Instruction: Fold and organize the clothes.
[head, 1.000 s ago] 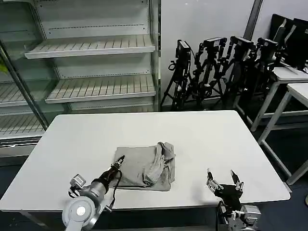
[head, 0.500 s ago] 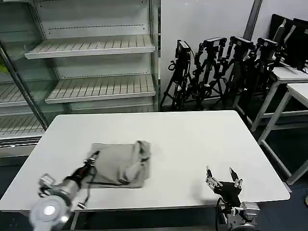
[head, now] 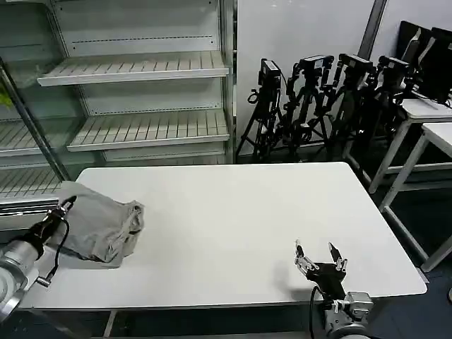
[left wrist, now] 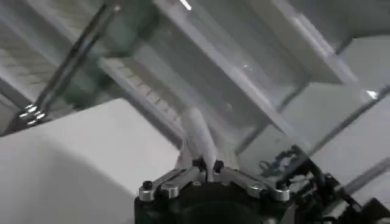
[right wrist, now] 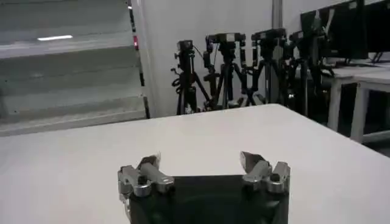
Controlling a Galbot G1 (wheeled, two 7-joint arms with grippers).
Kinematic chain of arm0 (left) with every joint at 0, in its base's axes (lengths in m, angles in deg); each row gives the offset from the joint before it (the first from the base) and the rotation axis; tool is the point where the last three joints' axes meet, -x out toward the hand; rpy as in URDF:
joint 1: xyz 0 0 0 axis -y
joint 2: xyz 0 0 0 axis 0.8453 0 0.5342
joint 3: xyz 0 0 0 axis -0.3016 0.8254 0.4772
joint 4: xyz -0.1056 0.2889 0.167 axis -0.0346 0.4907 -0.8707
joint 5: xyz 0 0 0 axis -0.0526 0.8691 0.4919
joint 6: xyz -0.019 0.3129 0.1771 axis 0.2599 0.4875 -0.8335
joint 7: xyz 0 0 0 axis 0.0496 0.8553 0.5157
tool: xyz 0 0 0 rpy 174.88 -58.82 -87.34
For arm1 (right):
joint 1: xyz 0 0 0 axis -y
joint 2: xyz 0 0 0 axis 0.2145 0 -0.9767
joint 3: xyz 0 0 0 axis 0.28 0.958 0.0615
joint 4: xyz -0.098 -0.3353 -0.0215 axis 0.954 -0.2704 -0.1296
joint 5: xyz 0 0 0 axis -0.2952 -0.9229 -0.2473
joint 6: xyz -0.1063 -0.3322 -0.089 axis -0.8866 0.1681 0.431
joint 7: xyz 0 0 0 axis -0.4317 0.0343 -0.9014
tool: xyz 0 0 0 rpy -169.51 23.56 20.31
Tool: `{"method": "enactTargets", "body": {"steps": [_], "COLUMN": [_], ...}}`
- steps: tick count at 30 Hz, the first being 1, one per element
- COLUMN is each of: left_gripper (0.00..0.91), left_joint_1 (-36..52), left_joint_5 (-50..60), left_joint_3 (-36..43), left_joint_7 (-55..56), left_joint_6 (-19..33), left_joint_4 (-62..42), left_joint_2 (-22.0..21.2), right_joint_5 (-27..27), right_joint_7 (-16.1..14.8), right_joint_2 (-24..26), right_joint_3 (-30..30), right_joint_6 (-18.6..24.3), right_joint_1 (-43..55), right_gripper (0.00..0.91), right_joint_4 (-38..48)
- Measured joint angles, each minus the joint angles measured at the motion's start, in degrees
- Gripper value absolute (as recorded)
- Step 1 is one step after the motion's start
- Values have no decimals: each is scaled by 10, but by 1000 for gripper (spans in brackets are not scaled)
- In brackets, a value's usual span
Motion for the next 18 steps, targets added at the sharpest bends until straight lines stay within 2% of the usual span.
{"method": "enactTargets", "body": {"steps": [3, 7, 17, 18], "left_gripper": [40, 40, 40, 81], "left_joint_1": [12, 36, 131, 142], "left_joint_5": [25, 79, 220, 233], "left_joint_3": [36, 126, 371, 391], "left_joint_7": [3, 10, 35, 37], "left_joint_6": [3, 11, 27, 28], "left_joint_4": [19, 21, -43, -54], "left_joint_2": [-8, -43, -193, -209], "right_joint_5": [-5, -12, -21, -21], "right_joint_7": [-1, -1, -2, -2], "right_joint_2": [-3, -9, -21, -21], "right_joint_3": [-2, -6, -16, -17], "right_joint_6": [4, 7, 15, 15], "right_joint_1": [-5, -13, -28, -29], "right_gripper": [907, 907, 907, 907], "right_joint_4": [0, -3, -9, -9]}}
